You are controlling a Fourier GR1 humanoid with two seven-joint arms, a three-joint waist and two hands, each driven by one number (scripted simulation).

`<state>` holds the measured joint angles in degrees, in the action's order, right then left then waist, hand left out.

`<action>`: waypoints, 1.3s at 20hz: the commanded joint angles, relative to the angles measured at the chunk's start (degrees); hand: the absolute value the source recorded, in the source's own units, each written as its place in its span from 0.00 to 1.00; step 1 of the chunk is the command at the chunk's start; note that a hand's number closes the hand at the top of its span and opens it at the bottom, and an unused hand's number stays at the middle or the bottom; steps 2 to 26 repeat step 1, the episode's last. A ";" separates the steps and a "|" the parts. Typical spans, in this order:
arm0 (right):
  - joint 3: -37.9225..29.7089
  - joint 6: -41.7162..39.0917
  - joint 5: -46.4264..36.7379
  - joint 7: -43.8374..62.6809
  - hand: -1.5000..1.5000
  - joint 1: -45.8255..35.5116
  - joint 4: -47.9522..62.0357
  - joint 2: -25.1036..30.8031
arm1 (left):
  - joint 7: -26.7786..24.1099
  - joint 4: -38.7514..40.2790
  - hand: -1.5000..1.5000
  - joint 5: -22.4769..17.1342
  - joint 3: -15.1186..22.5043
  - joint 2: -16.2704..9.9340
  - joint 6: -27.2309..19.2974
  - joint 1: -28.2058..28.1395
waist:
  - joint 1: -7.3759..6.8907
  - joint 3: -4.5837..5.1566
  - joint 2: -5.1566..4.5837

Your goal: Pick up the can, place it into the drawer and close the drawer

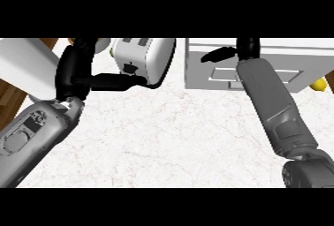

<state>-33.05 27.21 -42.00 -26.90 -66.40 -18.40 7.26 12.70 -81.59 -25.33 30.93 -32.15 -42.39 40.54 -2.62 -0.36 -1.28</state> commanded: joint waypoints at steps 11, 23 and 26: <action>-3.71 -0.63 4.92 0.04 0.00 -3.21 0.22 -0.64 | -0.08 -0.30 0.00 -0.08 -1.96 -0.20 1.60 -0.43 | -0.14 0.29 0.30; -3.71 -0.63 4.92 0.04 0.00 -3.21 0.22 -0.64 | -0.08 -0.30 0.00 -0.08 -1.96 -0.20 1.60 -0.43 | -0.14 0.29 0.30; -3.71 -0.63 4.92 0.04 0.00 -3.21 0.22 -0.64 | -0.08 -0.30 0.00 -0.08 -1.96 -0.20 1.60 -0.43 | -0.14 0.29 0.30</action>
